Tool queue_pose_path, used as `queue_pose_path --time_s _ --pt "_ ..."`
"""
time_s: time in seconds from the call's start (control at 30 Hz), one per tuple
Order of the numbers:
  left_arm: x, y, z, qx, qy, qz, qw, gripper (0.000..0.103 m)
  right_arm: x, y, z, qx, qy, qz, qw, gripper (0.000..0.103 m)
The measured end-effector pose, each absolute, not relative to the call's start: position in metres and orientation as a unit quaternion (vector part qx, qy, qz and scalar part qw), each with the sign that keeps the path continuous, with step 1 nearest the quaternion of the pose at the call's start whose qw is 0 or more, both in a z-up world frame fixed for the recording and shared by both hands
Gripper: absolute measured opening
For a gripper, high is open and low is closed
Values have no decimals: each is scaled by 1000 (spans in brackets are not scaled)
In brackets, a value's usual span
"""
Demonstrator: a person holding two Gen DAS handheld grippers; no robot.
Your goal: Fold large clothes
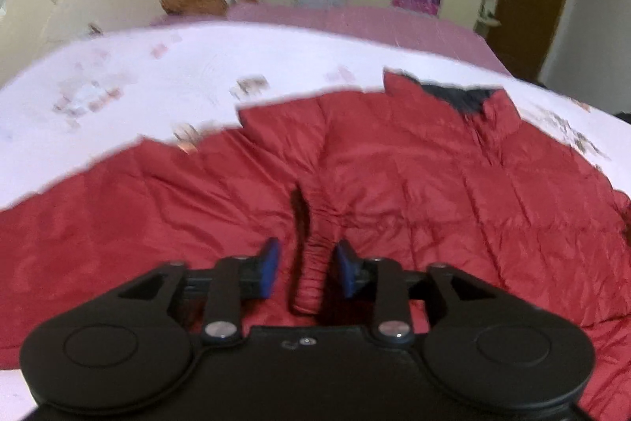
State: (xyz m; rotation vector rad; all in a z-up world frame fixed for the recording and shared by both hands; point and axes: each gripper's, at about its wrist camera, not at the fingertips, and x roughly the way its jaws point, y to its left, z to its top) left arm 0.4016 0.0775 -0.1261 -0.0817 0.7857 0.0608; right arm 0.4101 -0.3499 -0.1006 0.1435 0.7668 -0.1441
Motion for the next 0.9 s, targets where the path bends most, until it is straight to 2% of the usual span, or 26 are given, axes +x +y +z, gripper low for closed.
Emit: queue_pose_path --time_s 0.13,0.47,0.7,0.8,0.9 --pt "384 72 -110 -44 359 14 932 39 398 -325 -84 52 343 -21 938 46" --pt "399 55 -140 -25 404 2 914 41 403 -281 -128 1 403 22 915 46" --pt "400 65 -140 -38 413 11 910 41 392 -253 -107 -2 386 51 921 46" --pt "396 67 -136 -46 413 11 909 40 390 -233 -120 -33 402 66 913 46" --pt "391 72 -130 -57 417 13 907 43 391 -229 -130 -39 409 61 910 46"
